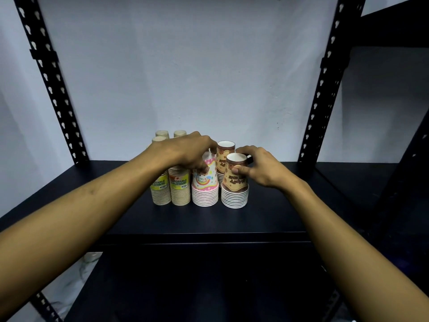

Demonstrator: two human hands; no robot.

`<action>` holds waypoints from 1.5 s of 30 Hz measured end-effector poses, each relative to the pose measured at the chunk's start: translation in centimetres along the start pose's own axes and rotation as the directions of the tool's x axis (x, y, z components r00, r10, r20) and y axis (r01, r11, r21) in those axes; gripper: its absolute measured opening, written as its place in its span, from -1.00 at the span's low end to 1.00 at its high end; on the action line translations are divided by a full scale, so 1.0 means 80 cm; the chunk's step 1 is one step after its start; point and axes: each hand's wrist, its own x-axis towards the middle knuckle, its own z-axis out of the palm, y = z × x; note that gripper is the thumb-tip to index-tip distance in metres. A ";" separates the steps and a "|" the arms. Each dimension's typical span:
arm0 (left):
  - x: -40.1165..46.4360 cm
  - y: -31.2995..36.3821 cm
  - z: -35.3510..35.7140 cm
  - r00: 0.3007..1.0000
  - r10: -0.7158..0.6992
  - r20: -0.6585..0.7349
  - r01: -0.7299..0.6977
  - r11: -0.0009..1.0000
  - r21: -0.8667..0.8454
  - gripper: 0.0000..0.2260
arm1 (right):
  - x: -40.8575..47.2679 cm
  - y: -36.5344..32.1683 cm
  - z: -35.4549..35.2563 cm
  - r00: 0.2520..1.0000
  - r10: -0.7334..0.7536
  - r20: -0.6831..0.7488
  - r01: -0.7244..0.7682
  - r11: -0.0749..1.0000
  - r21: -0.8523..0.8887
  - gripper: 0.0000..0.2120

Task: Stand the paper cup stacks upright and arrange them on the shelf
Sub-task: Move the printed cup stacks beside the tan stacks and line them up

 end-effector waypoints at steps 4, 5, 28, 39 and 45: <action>0.001 -0.007 0.004 1.000 -0.010 -0.014 0.010 1.000 0.005 -0.48 | 0.008 0.001 0.006 1.000 -0.010 -0.013 0.011 1.000 0.011 -0.54; 0.001 -0.007 0.004 1.000 -0.011 -0.014 0.011 1.000 0.002 -0.48 | 0.009 0.002 0.007 1.000 -0.014 -0.016 0.015 1.000 0.012 -0.53; -0.001 -0.010 -0.003 1.000 0.001 -0.007 -0.002 0.998 -0.059 -0.47 | 0.025 0.018 0.020 0.999 -0.043 -0.022 0.045 0.994 0.104 -0.52; 0.000 -0.010 -0.006 1.000 0.006 0.027 -0.005 0.998 -0.055 -0.46 | 0.027 0.023 0.019 0.998 -0.053 -0.021 0.055 0.992 0.114 -0.50; 0.001 -0.012 -0.008 0.999 0.011 0.035 -0.010 0.999 -0.046 -0.46 | 0.027 0.022 0.018 0.998 -0.057 -0.008 0.058 0.990 0.125 -0.51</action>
